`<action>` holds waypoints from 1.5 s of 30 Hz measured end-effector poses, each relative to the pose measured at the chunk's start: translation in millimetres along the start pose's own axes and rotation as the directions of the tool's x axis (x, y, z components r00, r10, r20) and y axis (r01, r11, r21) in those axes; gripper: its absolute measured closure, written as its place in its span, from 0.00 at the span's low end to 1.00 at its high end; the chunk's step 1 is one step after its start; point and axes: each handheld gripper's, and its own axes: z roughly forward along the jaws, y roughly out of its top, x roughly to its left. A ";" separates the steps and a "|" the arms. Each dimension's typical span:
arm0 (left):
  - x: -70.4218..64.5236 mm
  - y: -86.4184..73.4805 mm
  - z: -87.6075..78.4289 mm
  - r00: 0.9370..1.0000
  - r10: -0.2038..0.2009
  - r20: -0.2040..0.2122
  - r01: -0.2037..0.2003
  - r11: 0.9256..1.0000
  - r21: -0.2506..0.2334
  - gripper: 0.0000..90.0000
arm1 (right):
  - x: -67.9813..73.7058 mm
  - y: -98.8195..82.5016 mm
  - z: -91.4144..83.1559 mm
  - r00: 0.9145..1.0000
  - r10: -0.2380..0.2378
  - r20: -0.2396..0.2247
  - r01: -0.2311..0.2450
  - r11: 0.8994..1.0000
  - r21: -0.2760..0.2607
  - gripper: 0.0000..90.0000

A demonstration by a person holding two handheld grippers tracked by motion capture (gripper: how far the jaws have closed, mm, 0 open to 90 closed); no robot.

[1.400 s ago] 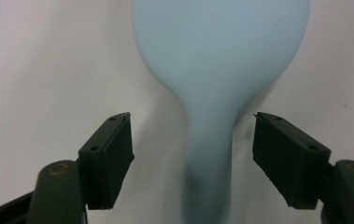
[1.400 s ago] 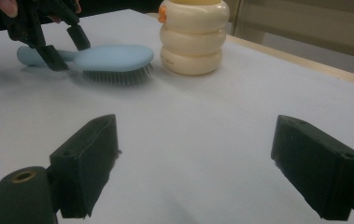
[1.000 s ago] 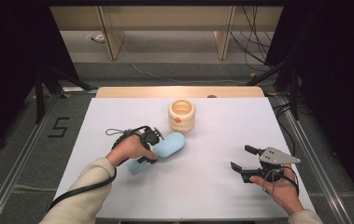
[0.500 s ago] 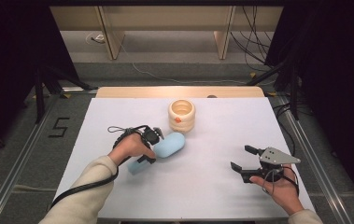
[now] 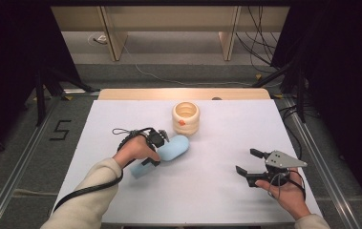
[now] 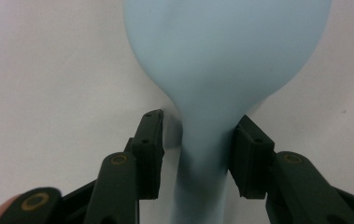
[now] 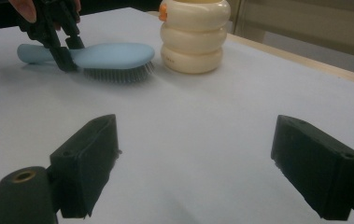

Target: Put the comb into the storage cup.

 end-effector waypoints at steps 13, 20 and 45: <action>-3.2 1.3 0.1 1.000 0.006 0.007 -0.006 1.000 0.005 0.74 | 0.2 -0.2 0.4 1.000 0.003 -0.001 -0.003 1.000 0.001 0.18; -4.2 1.0 -0.3 1.000 0.016 0.005 -0.016 1.000 0.007 0.76 | 0.0 -0.3 0.6 1.000 0.005 -0.001 -0.005 1.000 0.002 0.18; -15.9 -6.3 -1.0 0.996 0.056 -0.074 -0.060 0.997 -0.046 0.77 | -0.1 -0.1 0.0 1.000 0.003 0.002 -0.003 1.000 0.000 0.18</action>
